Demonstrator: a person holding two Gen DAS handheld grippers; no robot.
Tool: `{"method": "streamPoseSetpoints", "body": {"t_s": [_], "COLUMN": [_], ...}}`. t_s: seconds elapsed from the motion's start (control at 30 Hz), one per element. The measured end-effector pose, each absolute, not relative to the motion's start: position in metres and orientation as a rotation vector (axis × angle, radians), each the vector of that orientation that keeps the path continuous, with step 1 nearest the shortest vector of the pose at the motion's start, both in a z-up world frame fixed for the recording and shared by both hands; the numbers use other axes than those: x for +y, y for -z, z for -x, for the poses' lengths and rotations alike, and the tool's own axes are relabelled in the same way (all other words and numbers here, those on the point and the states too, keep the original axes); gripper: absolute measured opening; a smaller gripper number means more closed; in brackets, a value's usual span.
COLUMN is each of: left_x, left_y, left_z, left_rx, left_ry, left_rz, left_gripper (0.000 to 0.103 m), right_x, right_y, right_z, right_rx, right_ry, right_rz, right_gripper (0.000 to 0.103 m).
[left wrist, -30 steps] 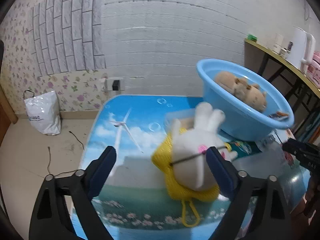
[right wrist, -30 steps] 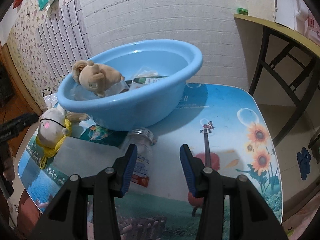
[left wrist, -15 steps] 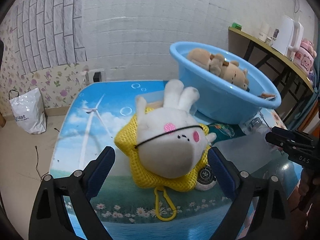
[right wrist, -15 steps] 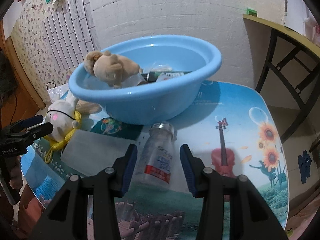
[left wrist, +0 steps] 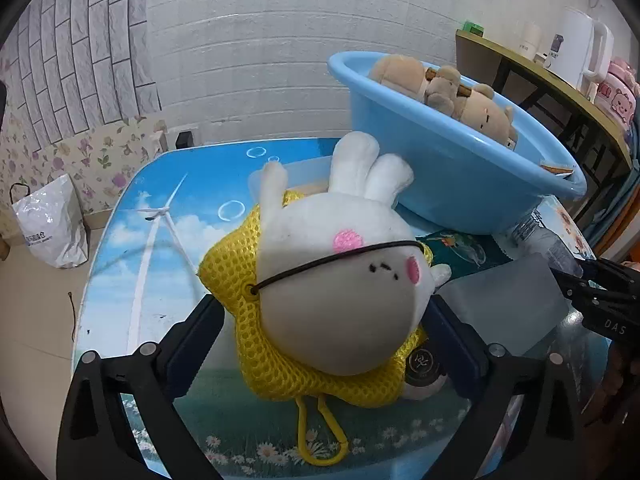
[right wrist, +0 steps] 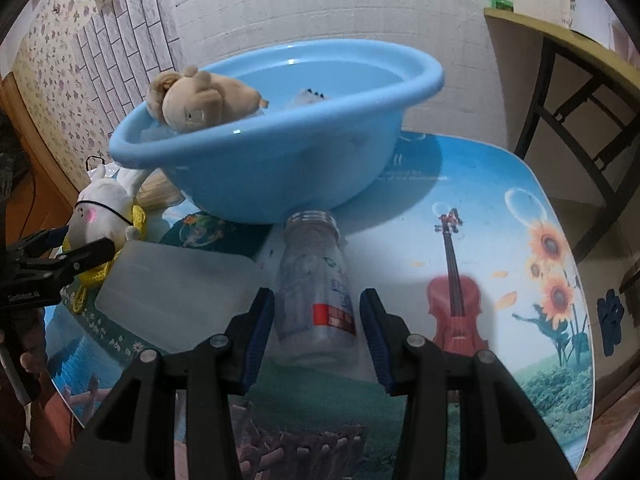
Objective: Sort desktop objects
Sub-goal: 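Grasp the white bunny plush with the left tool while the right tool grasps the clear bottle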
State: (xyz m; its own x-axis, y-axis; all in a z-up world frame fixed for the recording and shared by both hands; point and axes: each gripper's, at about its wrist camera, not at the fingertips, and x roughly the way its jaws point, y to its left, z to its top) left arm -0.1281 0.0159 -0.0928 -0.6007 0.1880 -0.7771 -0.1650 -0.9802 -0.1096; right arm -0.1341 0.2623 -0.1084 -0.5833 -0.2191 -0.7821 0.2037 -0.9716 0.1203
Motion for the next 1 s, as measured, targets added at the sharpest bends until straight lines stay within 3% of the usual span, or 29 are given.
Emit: {"method": "streamPoseSetpoints", "body": {"t_s": [0.07,0.13,0.17,0.23,1.0], "left_x": [0.015,0.013,0.013,0.014,-0.005], "left_y": [0.093,0.092,0.091,0.088,0.055], "left_z": [0.129,0.127,0.126,0.123,0.055], "left_rx": [-0.059,-0.081,-0.100,-0.090,-0.057], "left_ry": [-2.638,-2.623,-2.597,-2.600,-2.707], "left_rz": [1.294,1.281,1.267,1.264,1.226], "left_gripper": [0.099,0.087,0.072,0.070,0.069], "right_x": [0.264,0.263,0.263,0.262,0.277], "right_y": [0.109,0.108,0.108,0.106,0.078], "right_z": [0.133,0.132,0.131,0.130,0.070], "right_rx": [-0.026,-0.019,-0.010,-0.010,0.016], "right_ry": [2.600,2.596,2.595,2.594,2.649], "right_rz": [-1.280,-1.268,-1.263,-1.258,-1.181], "right_gripper": [0.043,0.040,0.040,0.040,0.039]}}
